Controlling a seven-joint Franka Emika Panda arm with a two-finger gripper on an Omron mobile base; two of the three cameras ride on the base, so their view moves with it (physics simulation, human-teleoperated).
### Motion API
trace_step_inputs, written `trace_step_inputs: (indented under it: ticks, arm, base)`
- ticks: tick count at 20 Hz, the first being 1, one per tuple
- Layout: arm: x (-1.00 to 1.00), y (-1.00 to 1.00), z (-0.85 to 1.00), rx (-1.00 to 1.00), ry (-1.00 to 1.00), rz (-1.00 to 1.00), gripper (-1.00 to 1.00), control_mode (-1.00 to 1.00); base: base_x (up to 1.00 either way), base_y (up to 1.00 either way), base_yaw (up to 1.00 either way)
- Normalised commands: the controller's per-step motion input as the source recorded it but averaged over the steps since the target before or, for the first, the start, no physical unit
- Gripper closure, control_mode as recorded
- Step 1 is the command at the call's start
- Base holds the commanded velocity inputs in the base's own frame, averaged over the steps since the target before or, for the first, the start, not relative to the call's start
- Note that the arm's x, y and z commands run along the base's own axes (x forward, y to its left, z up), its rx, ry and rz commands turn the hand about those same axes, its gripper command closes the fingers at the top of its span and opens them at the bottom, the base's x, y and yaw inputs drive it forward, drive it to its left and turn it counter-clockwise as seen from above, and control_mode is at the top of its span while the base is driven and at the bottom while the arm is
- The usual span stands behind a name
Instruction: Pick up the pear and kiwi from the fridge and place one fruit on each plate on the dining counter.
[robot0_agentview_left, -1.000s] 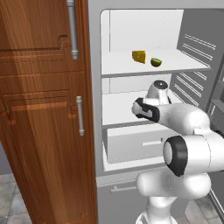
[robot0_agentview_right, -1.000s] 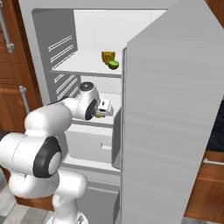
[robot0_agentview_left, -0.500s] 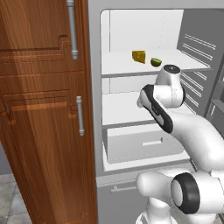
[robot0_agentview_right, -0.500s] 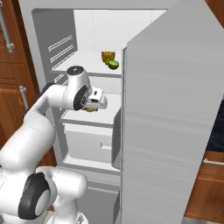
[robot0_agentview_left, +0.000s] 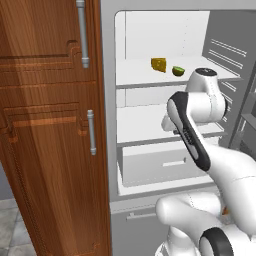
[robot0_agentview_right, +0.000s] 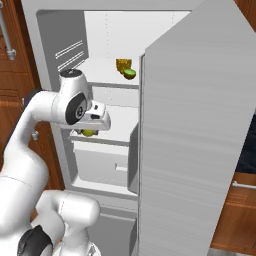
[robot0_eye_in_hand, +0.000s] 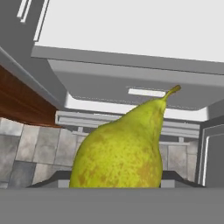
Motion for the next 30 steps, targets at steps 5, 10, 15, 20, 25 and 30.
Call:
trace_step_inputs:
  ticks: [5, 10, 15, 20, 25, 30]
  arm:
    - [-0.68, 0.09, -0.03, 0.0, -0.01, 0.03, 1.0, -1.0]
    - [-0.38, 0.08, 0.28, 0.0, -0.01, 0.03, 1.0, -1.0]
    - [-0.03, 0.01, 0.5, 0.0, 0.0, 0.0, 1.0, -1.0]
    - [-0.05, 0.0, 0.33, 0.0, 0.0, 0.0, 1.0, -1.0]
    - [0.0, 0.0, 0.0, 0.0, 0.0, 0.0, 1.0, -1.0]
    - [0.0, 0.0, 0.0, 0.0, 0.0, 0.0, 1.0, -1.0]
  base:
    - [0.0, 0.0, 0.0]
    - [0.0, 0.0, 0.0]
    - [0.0, 0.0, 0.0]
    - [0.0, 0.0, 0.0]
    - [0.0, 0.0, 0.0]
    - [0.0, 0.0, 0.0]
